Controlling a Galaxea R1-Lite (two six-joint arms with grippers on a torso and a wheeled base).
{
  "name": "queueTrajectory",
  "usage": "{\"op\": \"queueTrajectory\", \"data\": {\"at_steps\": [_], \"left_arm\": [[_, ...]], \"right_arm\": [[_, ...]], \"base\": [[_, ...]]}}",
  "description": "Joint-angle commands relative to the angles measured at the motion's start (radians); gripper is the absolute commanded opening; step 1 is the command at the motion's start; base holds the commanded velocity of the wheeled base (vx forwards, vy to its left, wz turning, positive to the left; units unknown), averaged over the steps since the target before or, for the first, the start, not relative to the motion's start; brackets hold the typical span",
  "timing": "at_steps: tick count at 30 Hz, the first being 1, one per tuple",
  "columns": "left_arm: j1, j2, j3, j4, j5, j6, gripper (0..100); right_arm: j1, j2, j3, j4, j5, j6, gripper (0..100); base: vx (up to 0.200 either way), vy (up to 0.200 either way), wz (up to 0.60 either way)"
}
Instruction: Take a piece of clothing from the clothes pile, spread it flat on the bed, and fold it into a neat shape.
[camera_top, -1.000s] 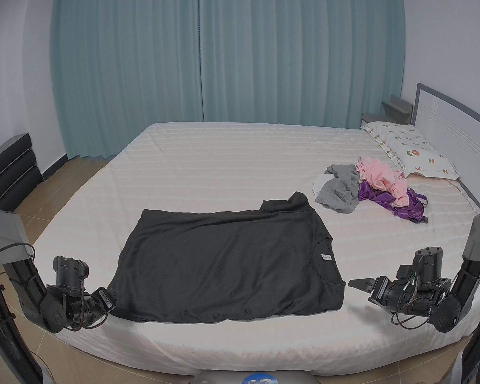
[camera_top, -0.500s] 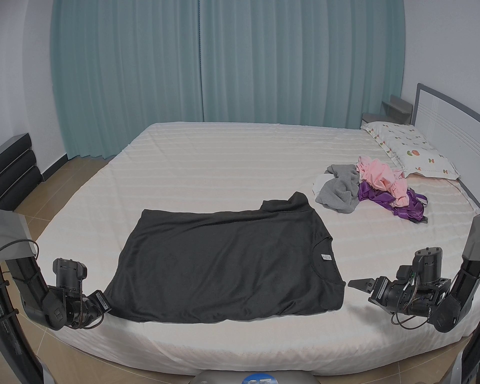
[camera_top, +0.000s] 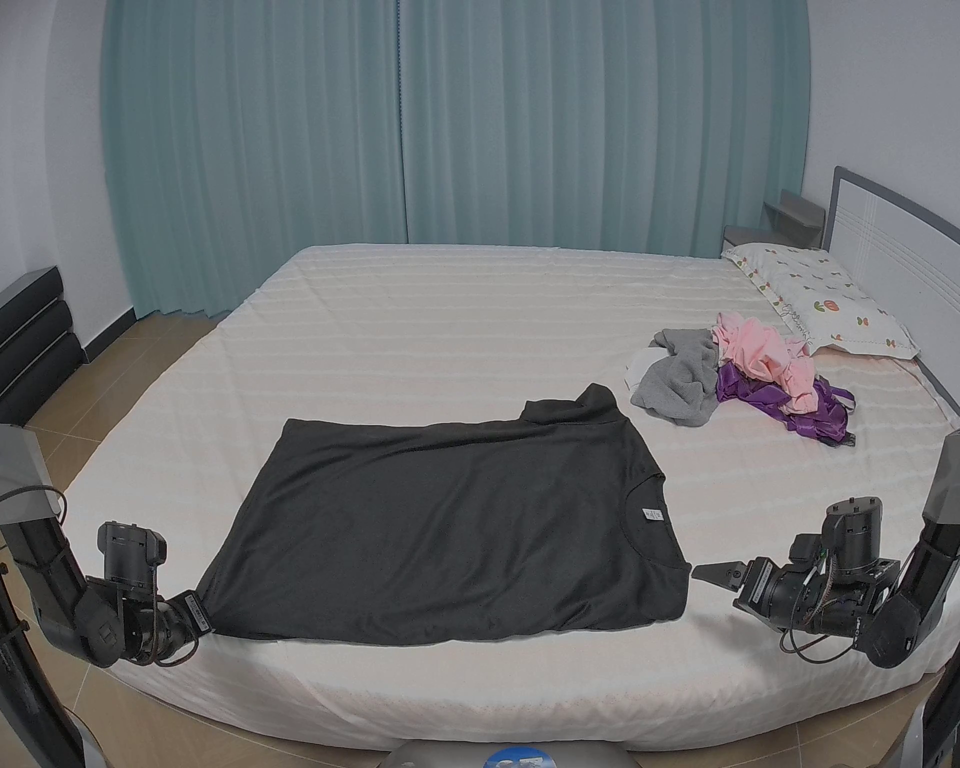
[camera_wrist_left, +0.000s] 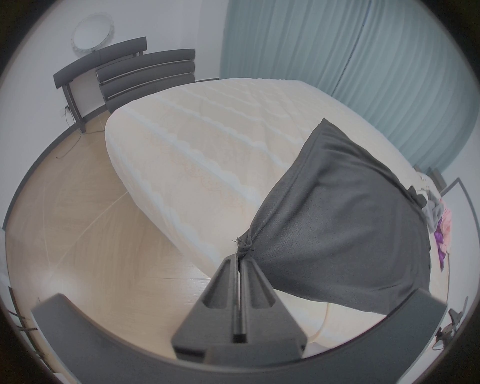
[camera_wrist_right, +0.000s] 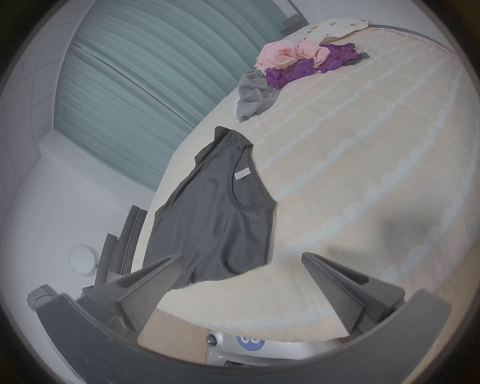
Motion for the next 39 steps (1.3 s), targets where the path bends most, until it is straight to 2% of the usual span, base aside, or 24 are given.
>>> {"op": "queueTrajectory", "data": {"at_steps": [1, 10, 22, 23, 33, 39], "left_arm": [[0.002, -0.015, 0.017, 0.008, 0.018, 0.025, 0], [0.004, -0.004, -0.001, -0.004, 0.009, 0.016, 0], [0.001, -0.004, -0.009, -0.004, -0.014, -0.014, 0], [-0.001, -0.003, -0.012, -0.004, -0.014, -0.014, 0], [-0.001, -0.003, -0.018, -0.004, -0.016, -0.017, 0], [-0.002, 0.003, -0.049, -0.006, -0.016, -0.052, 0]], "right_arm": [[0.034, 0.007, 0.012, 0.0, 0.0, 0.002, 100], [0.109, 0.131, -0.027, -0.019, -0.012, 0.006, 100], [0.145, 0.259, -0.148, -0.044, -0.067, 0.011, 100], [0.149, 0.272, -0.16, -0.041, -0.069, 0.011, 0], [0.14, 0.211, -0.189, -0.039, -0.073, 0.012, 0], [0.108, 0.191, -0.292, -0.009, -0.073, 0.012, 0]], "base": [[0.0, 0.0, 0.0], [0.0, 0.0, 0.0], [0.0, 0.0, 0.0], [0.0, 0.0, 0.0], [0.0, 0.0, 0.0], [0.0, 0.0, 0.0]]}}
